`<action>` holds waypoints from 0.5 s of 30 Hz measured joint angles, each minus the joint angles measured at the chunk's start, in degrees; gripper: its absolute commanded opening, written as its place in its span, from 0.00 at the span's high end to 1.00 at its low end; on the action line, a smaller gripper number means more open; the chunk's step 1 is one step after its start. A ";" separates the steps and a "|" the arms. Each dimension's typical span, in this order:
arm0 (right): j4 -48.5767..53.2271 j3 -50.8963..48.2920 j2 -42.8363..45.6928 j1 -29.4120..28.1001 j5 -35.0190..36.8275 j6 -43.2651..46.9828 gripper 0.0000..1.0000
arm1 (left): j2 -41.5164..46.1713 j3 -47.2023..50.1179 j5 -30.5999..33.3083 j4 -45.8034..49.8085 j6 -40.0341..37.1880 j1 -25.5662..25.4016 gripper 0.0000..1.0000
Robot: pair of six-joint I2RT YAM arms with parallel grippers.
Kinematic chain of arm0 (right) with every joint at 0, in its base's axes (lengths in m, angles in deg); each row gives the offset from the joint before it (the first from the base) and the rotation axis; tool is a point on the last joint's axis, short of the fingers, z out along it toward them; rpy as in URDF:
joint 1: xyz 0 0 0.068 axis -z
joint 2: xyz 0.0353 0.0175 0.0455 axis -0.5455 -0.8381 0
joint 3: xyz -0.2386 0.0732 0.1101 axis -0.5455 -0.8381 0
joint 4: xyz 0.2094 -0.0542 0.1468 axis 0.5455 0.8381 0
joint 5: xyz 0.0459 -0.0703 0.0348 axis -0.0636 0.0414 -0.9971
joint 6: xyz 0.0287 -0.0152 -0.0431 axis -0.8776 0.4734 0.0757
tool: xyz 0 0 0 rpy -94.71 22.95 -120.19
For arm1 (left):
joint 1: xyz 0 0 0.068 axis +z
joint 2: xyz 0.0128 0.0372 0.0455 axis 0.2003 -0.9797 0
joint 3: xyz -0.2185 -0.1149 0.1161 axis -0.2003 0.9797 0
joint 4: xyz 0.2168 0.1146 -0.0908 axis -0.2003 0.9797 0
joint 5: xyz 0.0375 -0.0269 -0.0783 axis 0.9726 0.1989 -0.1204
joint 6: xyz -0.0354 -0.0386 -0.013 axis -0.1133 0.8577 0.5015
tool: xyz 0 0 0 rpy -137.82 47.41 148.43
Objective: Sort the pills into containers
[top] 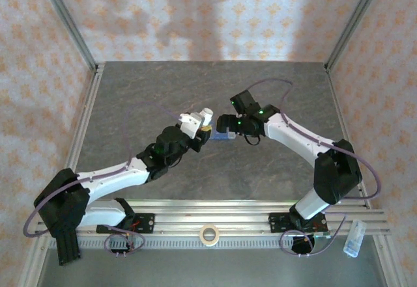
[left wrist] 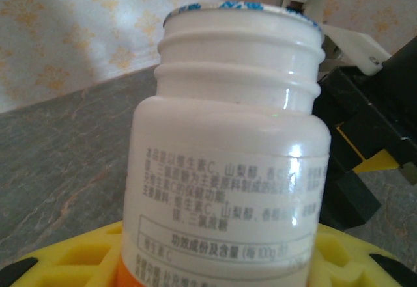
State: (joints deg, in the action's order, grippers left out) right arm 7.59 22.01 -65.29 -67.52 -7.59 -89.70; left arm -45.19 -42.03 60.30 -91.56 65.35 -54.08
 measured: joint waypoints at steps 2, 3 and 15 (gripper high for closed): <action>0.74 0.00 -0.22 -0.76 0.57 -0.02 0.05 | 0.85 1.27 0.02 -0.46 0.37 0.55 1.00; 1.09 0.00 -0.24 -1.18 0.87 -0.04 0.05 | 1.46 1.95 0.09 -0.63 0.59 0.74 1.00; 3.13 -0.04 -0.33 -7.13 3.52 -0.07 0.05 | 6.47 5.40 1.77 -0.81 1.38 3.26 1.00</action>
State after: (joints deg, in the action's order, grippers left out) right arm 10.71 21.97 -65.62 -74.64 -4.07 -89.77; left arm -38.72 -36.63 62.07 -92.37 66.73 -50.82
